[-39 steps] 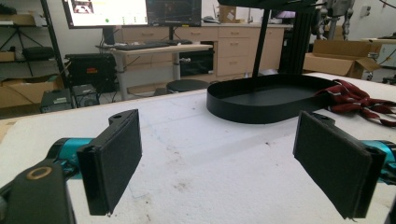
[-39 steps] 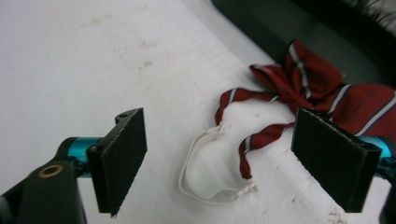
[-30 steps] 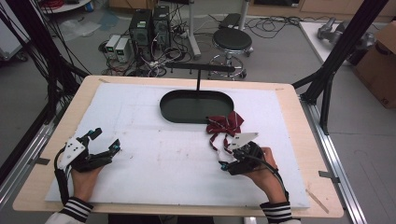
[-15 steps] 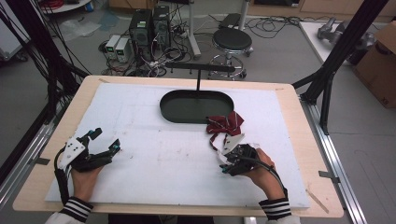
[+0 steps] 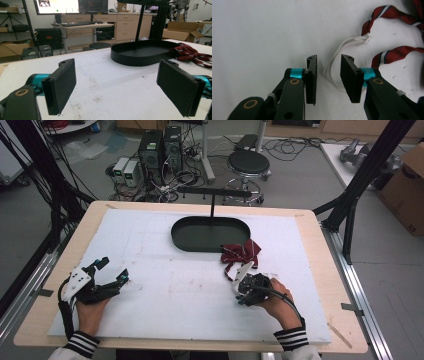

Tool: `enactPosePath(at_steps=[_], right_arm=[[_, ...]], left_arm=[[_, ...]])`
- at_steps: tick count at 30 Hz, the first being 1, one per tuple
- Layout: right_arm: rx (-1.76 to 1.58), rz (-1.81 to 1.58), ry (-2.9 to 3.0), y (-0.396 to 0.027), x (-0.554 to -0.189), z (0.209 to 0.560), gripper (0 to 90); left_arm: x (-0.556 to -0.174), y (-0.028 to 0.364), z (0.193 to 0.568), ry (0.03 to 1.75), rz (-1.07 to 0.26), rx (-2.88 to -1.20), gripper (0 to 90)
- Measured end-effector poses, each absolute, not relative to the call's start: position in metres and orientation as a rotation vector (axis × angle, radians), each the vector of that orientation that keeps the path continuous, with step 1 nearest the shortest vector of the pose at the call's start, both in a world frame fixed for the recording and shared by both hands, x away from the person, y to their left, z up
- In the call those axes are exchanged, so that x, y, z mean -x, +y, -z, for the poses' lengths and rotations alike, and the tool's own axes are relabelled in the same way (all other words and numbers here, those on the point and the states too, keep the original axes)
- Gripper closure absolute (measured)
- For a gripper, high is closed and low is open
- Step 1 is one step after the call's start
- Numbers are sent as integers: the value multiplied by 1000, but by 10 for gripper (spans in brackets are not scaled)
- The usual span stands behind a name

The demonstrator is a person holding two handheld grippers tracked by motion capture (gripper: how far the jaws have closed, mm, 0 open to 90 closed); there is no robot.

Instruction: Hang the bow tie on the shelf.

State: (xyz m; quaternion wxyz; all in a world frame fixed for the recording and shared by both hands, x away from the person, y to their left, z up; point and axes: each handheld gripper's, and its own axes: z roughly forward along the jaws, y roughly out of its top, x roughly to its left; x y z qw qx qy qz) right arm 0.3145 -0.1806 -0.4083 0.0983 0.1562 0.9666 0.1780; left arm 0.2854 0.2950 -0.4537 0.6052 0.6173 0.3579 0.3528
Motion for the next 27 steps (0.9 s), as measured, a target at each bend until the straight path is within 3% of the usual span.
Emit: enactPosePath(at_steps=[10, 18, 27], right_arm=[[-465, -471, 2883, -181, -318, 412, 729], [-475, -465, 2905, -180, -320, 412, 863], [-523, -519, 2891, -180, -320, 410, 870]], left_arm=[[-285, 295, 454, 831, -816, -1427, 164], [-285, 295, 454, 831, -814, -1427, 164], [-285, 295, 454, 831, -814, -1427, 164]])
